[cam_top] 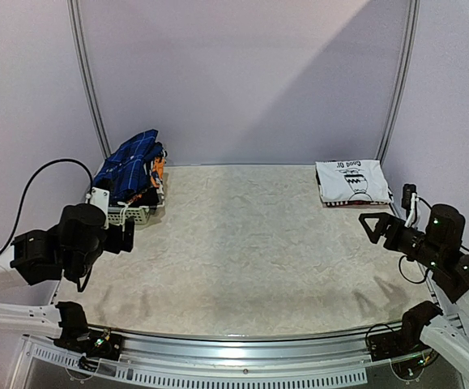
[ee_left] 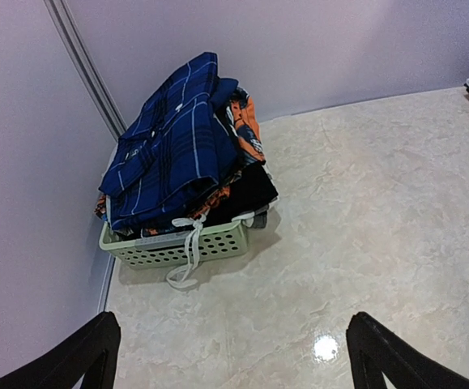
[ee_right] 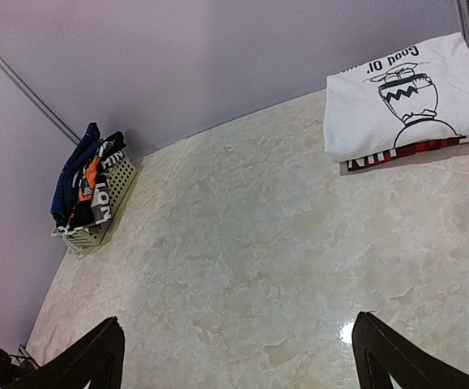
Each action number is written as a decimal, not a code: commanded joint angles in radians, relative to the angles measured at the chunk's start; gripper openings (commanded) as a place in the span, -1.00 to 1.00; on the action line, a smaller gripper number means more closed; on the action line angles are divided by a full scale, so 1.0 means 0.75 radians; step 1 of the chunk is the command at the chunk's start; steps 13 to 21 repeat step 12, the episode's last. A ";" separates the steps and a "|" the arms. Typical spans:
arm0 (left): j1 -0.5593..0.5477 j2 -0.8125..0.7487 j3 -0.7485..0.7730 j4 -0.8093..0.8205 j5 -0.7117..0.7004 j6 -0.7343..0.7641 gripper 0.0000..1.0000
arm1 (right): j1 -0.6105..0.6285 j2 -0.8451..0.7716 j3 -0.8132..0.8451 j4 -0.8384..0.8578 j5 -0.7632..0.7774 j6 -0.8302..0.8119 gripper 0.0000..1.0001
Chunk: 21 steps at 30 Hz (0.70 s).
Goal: Fold and stack the mixed laundry pile
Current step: Reset both arms
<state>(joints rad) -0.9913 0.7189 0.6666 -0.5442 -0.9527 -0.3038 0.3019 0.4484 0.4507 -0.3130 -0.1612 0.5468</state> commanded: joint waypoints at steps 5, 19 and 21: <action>0.028 0.005 -0.015 0.019 0.039 -0.002 0.99 | 0.007 -0.017 -0.017 0.063 -0.017 -0.001 0.98; 0.029 -0.013 -0.026 0.017 0.035 -0.007 0.99 | 0.007 -0.002 -0.025 0.083 -0.025 -0.011 0.98; 0.029 -0.013 -0.026 0.017 0.035 -0.007 0.99 | 0.007 -0.002 -0.025 0.083 -0.025 -0.011 0.98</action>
